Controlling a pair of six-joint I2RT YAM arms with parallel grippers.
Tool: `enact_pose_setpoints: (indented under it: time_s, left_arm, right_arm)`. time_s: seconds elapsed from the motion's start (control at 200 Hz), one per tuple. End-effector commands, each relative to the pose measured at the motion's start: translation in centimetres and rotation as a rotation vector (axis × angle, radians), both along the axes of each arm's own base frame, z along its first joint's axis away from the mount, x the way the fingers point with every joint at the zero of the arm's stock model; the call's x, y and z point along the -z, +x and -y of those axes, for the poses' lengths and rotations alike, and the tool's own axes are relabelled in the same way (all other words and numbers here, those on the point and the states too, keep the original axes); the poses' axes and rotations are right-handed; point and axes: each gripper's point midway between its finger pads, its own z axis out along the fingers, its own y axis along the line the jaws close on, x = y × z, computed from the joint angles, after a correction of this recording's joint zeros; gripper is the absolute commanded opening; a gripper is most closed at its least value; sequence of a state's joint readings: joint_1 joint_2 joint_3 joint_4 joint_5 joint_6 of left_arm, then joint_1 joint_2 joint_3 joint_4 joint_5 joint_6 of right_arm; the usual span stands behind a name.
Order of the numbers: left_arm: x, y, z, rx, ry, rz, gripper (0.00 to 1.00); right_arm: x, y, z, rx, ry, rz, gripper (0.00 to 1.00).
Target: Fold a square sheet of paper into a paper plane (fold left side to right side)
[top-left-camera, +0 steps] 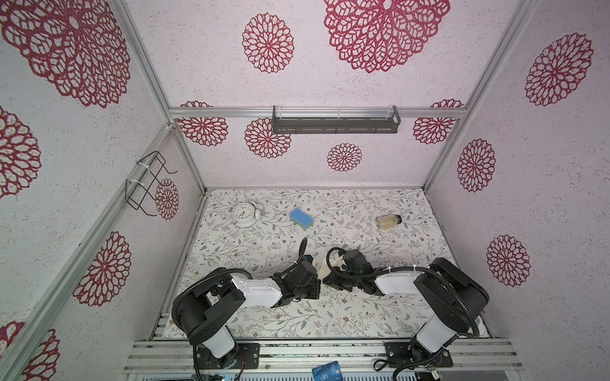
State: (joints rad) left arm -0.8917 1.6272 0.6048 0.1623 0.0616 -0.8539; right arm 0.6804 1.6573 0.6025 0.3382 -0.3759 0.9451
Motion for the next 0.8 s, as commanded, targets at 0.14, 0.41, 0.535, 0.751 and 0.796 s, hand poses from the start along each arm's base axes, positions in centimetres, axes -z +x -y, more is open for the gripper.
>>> enact_pose_setpoints:
  time_s: [0.14,0.41,0.535,0.751,0.796]
  left_arm:
    - [3.1,-3.1,-3.1,-0.052,0.074,-0.103,0.0]
    - [3.5,-5.0,-3.4,-0.088,0.026,-0.153,0.0]
    - [3.8,-6.0,-3.5,-0.114,0.009,-0.196,0.0]
    - [4.8,-7.8,-5.1,-0.176,0.016,-0.256,0.0]
    - [5.1,-8.2,-5.7,-0.189,0.024,-0.265,0.0]
  right_arm:
    - [3.1,-1.6,1.7,0.029,-0.095,-0.095,0.0]
    - [3.1,-1.6,1.8,0.038,-0.096,-0.098,0.0]
    - [3.1,-1.6,1.9,0.041,-0.097,-0.097,0.0]
    - [3.2,-1.6,2.0,0.047,-0.099,-0.101,0.0]
    - [3.2,-1.6,2.0,0.047,-0.099,-0.102,0.0]
